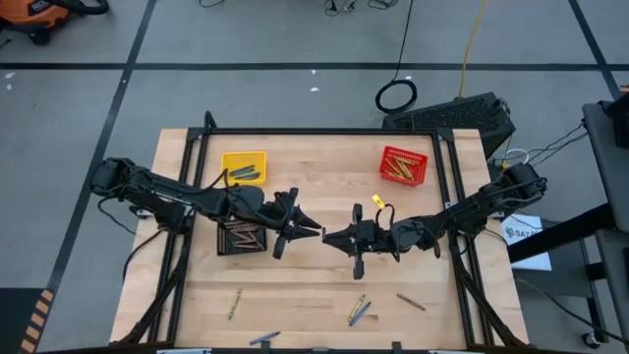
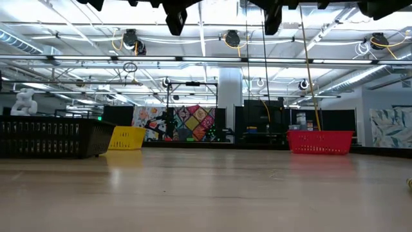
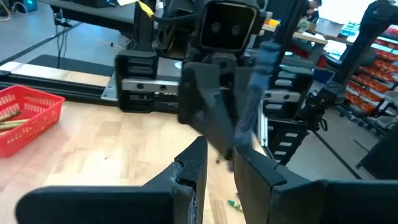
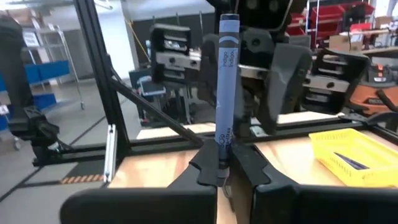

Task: Sort crayons
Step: Put the blue crayon into the yellow bin

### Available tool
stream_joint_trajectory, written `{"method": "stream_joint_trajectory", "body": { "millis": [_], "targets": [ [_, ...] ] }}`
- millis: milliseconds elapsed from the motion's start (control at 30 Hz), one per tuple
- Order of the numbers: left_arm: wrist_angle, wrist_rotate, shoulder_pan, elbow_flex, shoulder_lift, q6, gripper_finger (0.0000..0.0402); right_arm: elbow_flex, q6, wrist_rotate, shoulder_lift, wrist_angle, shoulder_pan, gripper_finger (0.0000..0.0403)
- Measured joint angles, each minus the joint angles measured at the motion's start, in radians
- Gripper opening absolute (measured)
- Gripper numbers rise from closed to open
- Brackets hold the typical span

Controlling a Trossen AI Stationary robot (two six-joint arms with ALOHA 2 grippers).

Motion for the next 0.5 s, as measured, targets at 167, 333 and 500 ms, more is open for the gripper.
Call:
{"method": "stream_joint_trajectory", "body": {
  "millis": [167,333,500],
  "targets": [
    [0.022,0.015,0.0,0.0,0.004,-0.005,0.008,0.014,0.0,0.004,0.0,-0.024,-0.01,0.0],
    [0.035,0.018,0.001,0.0,0.021,-0.005,0.008,0.015,0.004,0.003,0.0,-0.033,-0.027,0.0],
    [0.066,0.021,0.01,0.0,0.05,-0.005,0.008,0.015,0.016,0.002,0.0,-0.057,-0.038,0.0]
  ]
}}
